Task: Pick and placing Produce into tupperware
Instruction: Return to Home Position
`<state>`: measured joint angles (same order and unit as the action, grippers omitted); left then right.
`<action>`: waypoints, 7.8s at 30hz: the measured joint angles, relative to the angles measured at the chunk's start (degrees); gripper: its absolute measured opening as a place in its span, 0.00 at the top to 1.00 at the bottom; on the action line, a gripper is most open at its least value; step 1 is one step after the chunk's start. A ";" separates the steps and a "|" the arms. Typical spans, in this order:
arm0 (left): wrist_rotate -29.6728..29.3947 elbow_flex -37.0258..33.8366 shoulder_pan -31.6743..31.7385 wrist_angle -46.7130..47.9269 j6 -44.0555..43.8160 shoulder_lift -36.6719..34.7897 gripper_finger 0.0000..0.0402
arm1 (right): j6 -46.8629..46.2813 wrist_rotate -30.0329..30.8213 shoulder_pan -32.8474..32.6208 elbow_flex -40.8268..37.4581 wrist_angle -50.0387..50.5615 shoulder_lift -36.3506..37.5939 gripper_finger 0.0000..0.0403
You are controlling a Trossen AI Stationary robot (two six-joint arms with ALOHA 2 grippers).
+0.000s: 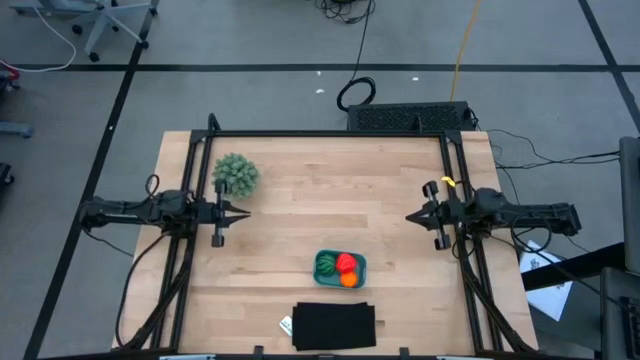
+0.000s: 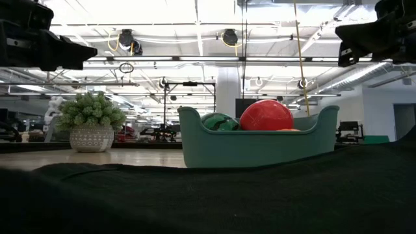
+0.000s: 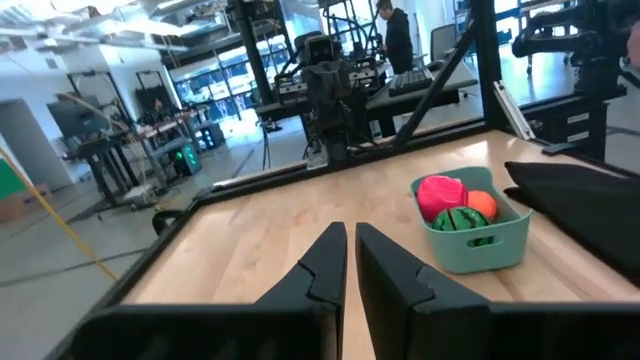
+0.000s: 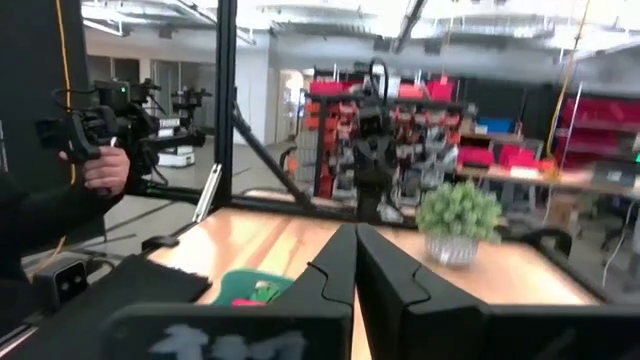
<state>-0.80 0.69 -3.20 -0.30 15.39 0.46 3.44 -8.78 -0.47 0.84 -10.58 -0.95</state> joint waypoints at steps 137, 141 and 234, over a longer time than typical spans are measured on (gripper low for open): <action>-0.75 -0.04 0.01 -0.14 -2.16 5.52 0.92 | -8.81 -0.28 0.00 -0.02 7.05 -0.37 1.00; -0.76 -0.06 0.02 -0.20 -2.25 5.52 0.92 | -8.64 -0.28 0.00 -0.02 7.07 -0.35 1.00; -0.72 -0.04 0.00 -0.35 -2.16 5.52 0.92 | -8.74 -0.31 -0.01 -0.01 7.07 -0.34 1.00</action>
<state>-1.52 0.64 -3.20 -0.65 13.23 5.98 -5.30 -9.08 -0.48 0.83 -3.51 -1.29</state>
